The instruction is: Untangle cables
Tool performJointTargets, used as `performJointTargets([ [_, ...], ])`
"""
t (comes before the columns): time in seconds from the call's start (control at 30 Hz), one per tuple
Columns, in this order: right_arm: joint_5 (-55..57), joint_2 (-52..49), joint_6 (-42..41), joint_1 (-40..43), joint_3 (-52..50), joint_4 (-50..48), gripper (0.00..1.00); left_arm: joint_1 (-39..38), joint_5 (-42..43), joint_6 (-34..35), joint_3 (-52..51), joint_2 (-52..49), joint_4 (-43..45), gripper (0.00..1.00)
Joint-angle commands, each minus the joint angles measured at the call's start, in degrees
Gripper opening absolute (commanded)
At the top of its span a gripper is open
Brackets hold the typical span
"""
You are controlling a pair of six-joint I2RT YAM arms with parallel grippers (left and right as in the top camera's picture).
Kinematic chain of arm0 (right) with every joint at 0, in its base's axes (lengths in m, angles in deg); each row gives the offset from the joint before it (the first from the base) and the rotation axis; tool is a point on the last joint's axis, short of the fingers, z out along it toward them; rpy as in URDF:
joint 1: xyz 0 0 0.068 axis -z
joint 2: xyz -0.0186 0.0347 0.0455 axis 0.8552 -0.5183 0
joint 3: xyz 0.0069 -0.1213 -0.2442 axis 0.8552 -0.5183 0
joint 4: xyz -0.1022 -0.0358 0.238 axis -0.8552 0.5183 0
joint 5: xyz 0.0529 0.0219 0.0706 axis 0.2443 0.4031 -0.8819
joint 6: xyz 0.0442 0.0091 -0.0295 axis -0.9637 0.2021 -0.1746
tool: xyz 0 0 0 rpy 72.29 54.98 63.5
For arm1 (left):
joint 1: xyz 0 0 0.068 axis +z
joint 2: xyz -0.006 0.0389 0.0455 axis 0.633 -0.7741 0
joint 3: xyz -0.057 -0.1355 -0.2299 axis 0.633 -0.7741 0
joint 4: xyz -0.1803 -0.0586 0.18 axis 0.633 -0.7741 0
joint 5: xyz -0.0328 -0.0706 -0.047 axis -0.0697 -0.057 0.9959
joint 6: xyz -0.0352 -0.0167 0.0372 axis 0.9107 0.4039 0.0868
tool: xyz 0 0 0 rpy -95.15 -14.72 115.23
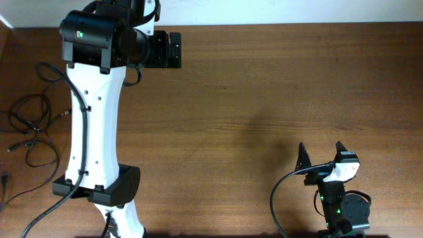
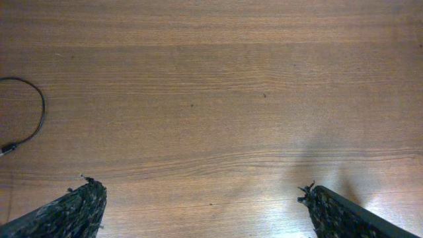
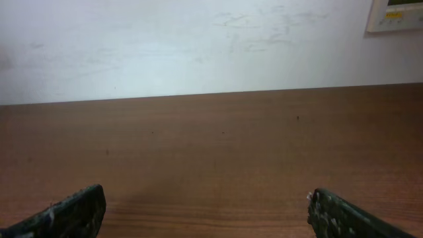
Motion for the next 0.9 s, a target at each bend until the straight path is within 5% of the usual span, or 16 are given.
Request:
performJointTargets([
  [0.0, 0.09, 0.63, -0.35, -0.31, -0.44, 0.2, 0.99, -0.22, 0.0, -0.72, 0.13, -0.02, 0.07, 0.99],
  [0.27, 0.09, 0.63, -0.35, -0.31, -0.44, 0.2, 0.99, -0.24, -8.44, -0.68, -4.22, 2.36, 5.11, 0.99],
  [0.4, 0.09, 0.63, -0.35, -0.31, -0.44, 0.2, 0.99, -0.13, -7.15, -0.72, -47.65, 27.34, 36.17, 0.99],
  [0.57, 0.09, 0.63, -0.35, -0.31, -0.44, 0.2, 0.99, 4.37, -6.47, -0.68, -96.35, 63.1, 60.5, 0.99],
  [0.73, 0.09, 0.63, -0.35, -0.31, -0.44, 0.2, 0.99, 8.92, -6.49, -0.72, -126.46, 88.56, 76.67, 0.99],
  [0.87, 0.09, 0.63, -0.35, -0.31, -0.44, 0.2, 0.99, 8.92, -6.6, -0.74, -139.64, 102.2, 84.21, 0.99],
])
